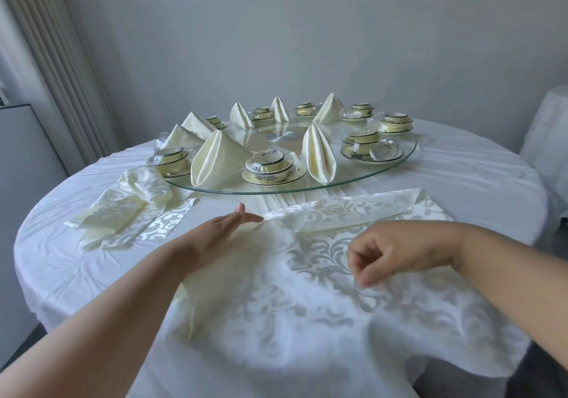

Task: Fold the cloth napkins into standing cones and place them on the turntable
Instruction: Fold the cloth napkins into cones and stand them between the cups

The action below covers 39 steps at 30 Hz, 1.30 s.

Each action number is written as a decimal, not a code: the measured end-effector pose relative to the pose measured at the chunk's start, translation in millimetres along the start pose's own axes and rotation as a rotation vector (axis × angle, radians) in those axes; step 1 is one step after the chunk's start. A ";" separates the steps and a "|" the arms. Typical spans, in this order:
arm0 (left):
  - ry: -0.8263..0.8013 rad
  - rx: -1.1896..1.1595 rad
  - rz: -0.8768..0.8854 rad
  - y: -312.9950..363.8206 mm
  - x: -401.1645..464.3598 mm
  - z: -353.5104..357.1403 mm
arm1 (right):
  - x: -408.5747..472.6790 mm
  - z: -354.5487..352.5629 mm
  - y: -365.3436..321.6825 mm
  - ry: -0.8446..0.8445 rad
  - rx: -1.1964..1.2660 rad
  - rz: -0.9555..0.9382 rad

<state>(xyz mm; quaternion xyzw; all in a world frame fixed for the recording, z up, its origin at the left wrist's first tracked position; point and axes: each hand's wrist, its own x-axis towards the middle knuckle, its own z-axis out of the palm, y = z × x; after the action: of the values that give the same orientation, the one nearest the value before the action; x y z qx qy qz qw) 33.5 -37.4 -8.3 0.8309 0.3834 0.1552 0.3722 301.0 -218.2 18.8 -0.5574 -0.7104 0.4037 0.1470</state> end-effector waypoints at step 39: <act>-0.252 0.288 0.350 20.7 -35.0 42.1 | 53.9 16.4 7.2 0.275 -0.362 0.052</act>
<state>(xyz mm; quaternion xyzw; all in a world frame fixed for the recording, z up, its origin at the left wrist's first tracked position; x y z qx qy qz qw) 44.2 -93.7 -20.5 0.9419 0.2024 0.0562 0.2622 277.0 -175.4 -9.9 -0.6426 -0.7299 0.1938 0.1295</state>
